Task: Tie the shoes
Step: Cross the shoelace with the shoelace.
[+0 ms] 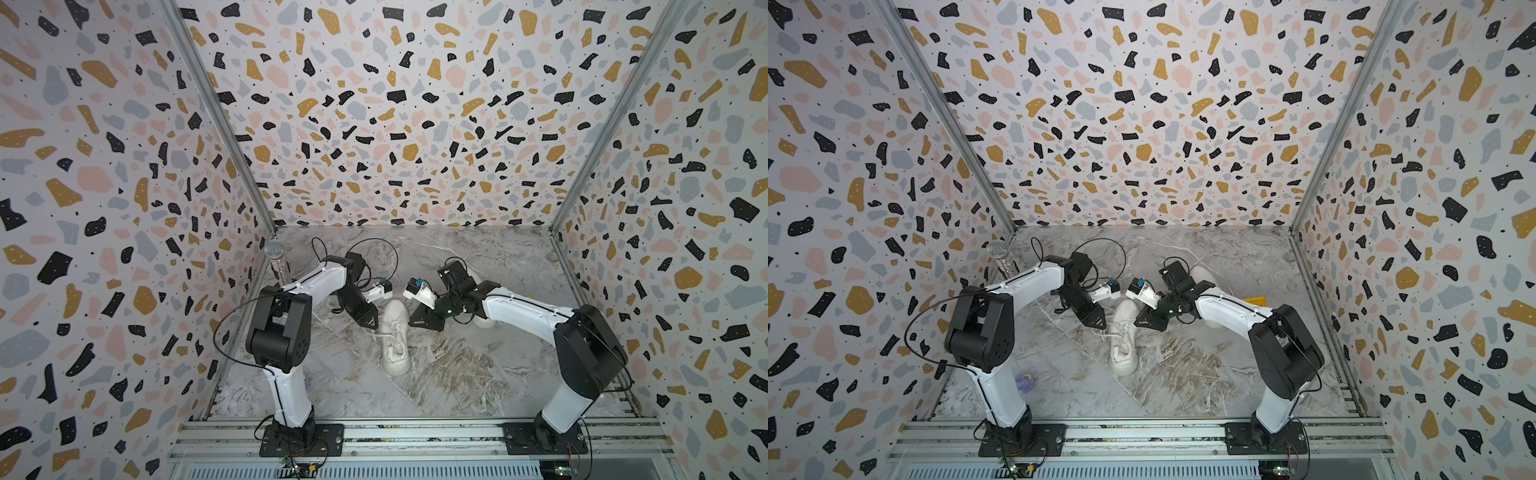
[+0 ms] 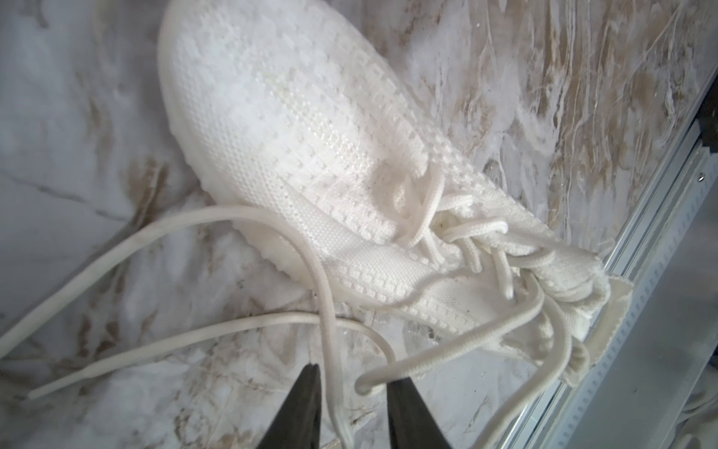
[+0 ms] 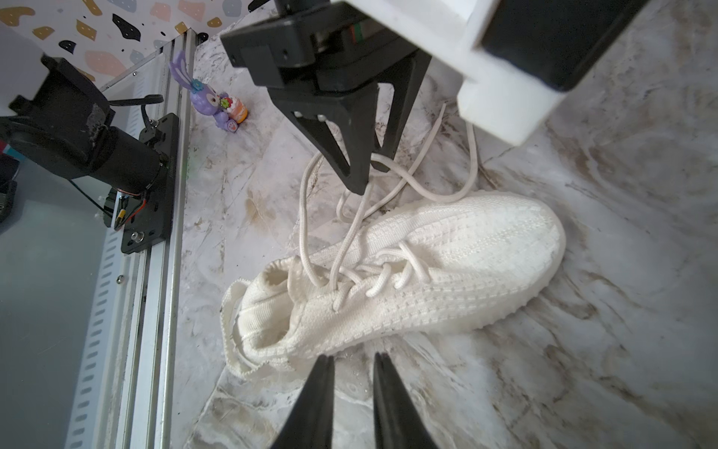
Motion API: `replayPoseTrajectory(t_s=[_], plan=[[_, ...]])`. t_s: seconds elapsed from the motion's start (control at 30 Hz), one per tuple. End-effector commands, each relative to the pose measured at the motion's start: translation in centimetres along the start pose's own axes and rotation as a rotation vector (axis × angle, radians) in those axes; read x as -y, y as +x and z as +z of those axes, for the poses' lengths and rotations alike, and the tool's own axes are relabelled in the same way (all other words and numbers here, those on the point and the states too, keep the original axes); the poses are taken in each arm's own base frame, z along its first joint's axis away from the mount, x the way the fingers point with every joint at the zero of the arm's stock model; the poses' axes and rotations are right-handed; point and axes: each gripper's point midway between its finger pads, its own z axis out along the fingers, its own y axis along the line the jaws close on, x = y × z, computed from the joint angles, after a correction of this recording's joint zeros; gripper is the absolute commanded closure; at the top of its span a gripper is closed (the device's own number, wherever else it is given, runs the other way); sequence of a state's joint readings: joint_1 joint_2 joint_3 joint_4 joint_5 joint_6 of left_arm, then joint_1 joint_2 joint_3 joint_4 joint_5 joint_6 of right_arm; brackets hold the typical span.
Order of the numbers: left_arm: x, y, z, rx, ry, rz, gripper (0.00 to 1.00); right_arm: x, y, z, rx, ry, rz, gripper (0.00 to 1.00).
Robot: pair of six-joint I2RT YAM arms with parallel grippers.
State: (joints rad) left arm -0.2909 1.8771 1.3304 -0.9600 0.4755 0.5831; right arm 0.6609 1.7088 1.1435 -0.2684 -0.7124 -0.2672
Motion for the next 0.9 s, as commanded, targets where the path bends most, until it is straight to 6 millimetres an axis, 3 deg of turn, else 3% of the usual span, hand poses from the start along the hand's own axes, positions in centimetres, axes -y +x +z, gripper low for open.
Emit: replayPoseTrajectory(t_s=[0.0, 0.1, 0.23, 0.43, 0.6, 0.87], plan=[[0.3, 0.2, 0.6, 0.002, 0.032, -0.004, 0.79, -0.2, -1.0, -0.5, 0.011, -0.008, -0.013, 0.76], [0.4, 0.3, 0.7, 0.002, 0.037, 0.000, 0.83, -0.3, -1.1, -0.5, 0.012, -0.016, -0.009, 0.76], [0.8, 0.4, 0.4, -0.002, 0.044, 0.008, 1.00, -0.4, -1.1, -0.6, 0.011, -0.019, -0.007, 0.76], [3.1, 0.8, -1.8, -0.013, 0.096, 0.006, 1.00, -1.2, -2.1, -1.1, 0.043, -0.032, -0.016, 0.77], [6.3, 1.4, -4.1, -0.023, 0.186, -0.019, 1.00, -2.6, -3.7, -1.6, 0.087, -0.018, -0.048, 0.81], [8.7, 0.5, -7.2, 0.005, 0.234, -0.030, 1.00, -5.4, -5.0, -0.2, 0.075, -0.034, -0.105, 0.85]])
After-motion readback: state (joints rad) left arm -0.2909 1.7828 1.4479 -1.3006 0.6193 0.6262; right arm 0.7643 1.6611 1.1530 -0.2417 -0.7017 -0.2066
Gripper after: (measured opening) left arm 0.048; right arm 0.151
